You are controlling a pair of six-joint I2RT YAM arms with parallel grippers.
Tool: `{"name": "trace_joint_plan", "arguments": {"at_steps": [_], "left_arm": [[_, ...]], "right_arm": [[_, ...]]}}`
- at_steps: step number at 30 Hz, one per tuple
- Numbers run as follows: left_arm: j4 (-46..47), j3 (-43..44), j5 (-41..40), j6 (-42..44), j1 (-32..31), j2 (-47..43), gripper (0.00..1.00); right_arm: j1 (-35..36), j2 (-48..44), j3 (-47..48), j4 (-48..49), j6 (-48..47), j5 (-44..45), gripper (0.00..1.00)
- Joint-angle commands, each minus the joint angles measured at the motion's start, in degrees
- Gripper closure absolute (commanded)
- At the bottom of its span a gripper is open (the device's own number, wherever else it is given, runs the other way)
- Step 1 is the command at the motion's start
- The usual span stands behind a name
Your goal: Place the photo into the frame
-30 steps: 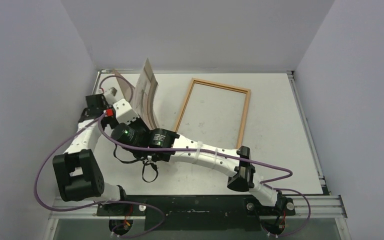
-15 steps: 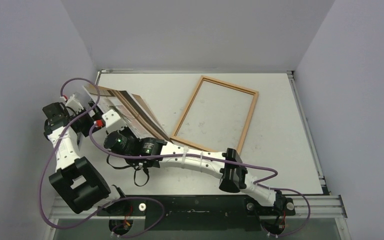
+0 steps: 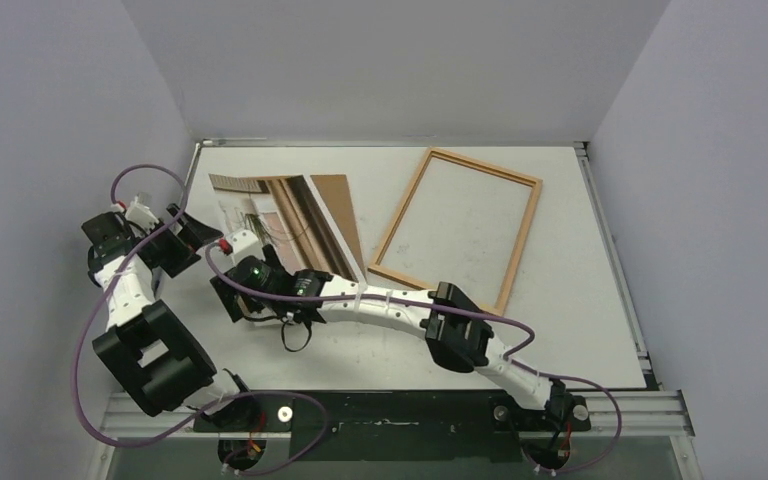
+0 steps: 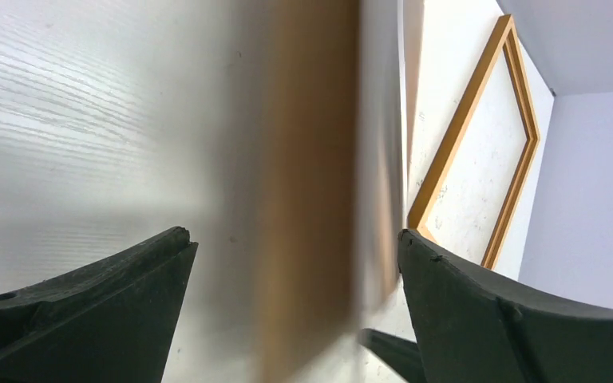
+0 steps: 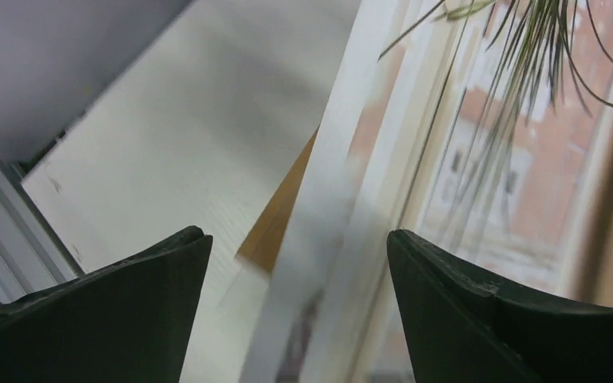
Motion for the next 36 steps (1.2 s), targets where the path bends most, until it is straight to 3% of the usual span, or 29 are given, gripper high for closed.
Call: {"name": "trace_joint_plan", "arguments": {"at_steps": [1, 7, 14, 21, 29, 36], "left_arm": [[8.38, -1.11, 1.91, -3.62, -0.32, 2.96, 0.00], [13.36, -1.50, -0.94, -3.53, -0.24, 8.74, 0.06], [11.21, 2.03, -5.25, 2.31, -3.20, 12.21, 0.09], [5.20, 3.89, -16.46, 16.13, -11.81, 11.14, 0.03], [2.51, 2.66, -20.66, 23.97, -15.24, 8.14, 0.03], [1.06, 0.71, -22.54, 27.88, -18.88, 6.58, 0.03]], "right_arm": [[-0.88, -8.97, -8.99, 2.76, 3.38, -5.83, 0.15], [-7.18, -22.53, -25.54, 7.22, 5.73, -8.80, 0.06], [-16.66, -28.54, -32.79, 3.56, 5.80, -4.44, 0.05], [-26.95, -22.62, -34.31, -0.53, 3.70, 2.84, 0.10], [-28.76, -11.32, -27.73, -4.06, 1.45, 10.10, 0.15], [-28.60, -12.08, -34.84, -1.81, 3.54, 10.08, 0.32]]}}
